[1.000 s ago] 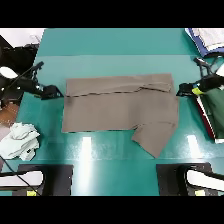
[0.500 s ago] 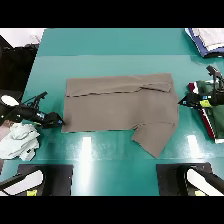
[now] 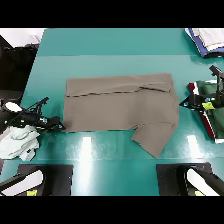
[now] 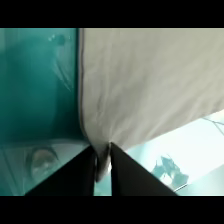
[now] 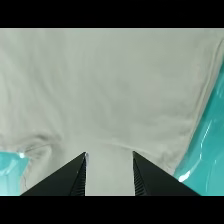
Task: Fold the shirts.
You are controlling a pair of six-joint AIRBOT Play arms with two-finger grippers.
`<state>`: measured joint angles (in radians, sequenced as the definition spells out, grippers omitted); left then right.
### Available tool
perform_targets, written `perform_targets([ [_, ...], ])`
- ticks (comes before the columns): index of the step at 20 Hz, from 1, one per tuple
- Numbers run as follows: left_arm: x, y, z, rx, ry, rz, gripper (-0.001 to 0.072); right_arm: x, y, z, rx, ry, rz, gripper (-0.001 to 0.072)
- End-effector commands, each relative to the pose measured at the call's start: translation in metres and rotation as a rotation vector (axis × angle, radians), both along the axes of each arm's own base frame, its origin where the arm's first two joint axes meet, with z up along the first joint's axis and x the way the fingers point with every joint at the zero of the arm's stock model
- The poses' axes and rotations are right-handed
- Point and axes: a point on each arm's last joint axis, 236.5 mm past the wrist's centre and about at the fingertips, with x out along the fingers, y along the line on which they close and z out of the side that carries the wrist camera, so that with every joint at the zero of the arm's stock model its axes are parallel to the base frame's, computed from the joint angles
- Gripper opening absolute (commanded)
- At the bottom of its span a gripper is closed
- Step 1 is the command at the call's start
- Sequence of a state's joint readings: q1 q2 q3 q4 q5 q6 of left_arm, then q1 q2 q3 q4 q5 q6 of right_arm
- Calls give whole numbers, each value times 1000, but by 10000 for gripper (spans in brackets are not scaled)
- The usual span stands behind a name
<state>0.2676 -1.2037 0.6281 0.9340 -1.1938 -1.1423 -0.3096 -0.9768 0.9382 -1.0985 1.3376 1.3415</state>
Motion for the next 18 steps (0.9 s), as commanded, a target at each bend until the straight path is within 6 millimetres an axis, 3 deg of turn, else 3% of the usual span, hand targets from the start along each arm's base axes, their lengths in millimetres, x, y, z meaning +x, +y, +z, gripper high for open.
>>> perform_targets([
  [1, 14, -7, 5, -35, -61, 24, 22, -18, 4, -14, 22, 71, 12, 322],
  [7, 23, -7, 19, -45, -89, -3, 21, -80, -9, -88, 126, 305, -146, 322],
  [11, 40, -2, 34, -32, -142, -5, 21, -105, -6, -125, 171, 372, -238, 322],
  [18, 42, -2, 35, -30, -146, -6, 21, -89, 17, -138, 138, 291, -173, 301],
])
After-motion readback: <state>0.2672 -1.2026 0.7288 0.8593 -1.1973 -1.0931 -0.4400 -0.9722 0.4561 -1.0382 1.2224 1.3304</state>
